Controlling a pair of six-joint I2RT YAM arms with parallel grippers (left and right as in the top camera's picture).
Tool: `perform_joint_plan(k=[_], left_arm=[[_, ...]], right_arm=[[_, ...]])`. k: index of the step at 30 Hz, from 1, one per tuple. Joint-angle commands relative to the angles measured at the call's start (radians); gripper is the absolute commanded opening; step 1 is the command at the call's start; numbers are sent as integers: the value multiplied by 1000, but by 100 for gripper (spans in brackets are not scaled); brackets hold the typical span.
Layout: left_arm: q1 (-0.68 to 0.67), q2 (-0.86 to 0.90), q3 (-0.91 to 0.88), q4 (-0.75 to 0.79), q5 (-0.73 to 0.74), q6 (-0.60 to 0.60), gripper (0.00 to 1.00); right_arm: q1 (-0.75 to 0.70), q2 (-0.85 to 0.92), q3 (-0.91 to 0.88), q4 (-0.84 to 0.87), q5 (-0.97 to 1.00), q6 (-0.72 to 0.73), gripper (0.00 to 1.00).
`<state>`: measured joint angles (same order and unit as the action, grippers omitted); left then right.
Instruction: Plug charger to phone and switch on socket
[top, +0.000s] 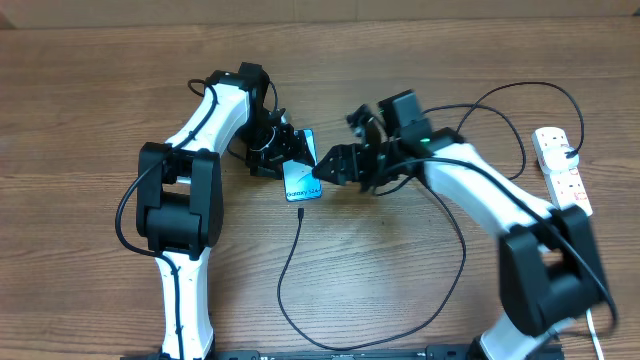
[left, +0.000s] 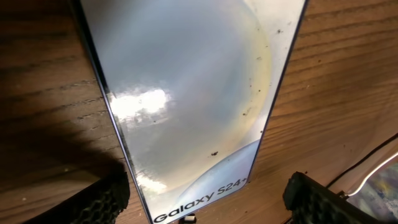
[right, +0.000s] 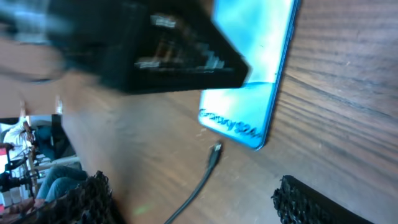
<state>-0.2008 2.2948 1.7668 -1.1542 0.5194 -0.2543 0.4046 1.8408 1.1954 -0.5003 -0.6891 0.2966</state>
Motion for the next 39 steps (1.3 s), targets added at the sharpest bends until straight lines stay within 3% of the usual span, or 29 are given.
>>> perform_joint_plan(k=[1,6,8,18,26,39], left_arm=[[0,27,-16,12,12,22,84],[-1,27,-16,30,-31,-60,100],[-4,27,-10,36,-54,-102,100],[-97,27,167,-56,-416,-283,100],[-161,49,167,0,-446,-312,100],[-158,86,166,36,-490,-293,100]], right_arm=[[6,83,3,39,26,45,85],[0,69,3,43,42,44,95],[-2,66,3,39,42,43,100],[-2,66,3,27,41,29,100],[-2,67,3,27,41,29,100],[5,69,3,42,46,29,100]])
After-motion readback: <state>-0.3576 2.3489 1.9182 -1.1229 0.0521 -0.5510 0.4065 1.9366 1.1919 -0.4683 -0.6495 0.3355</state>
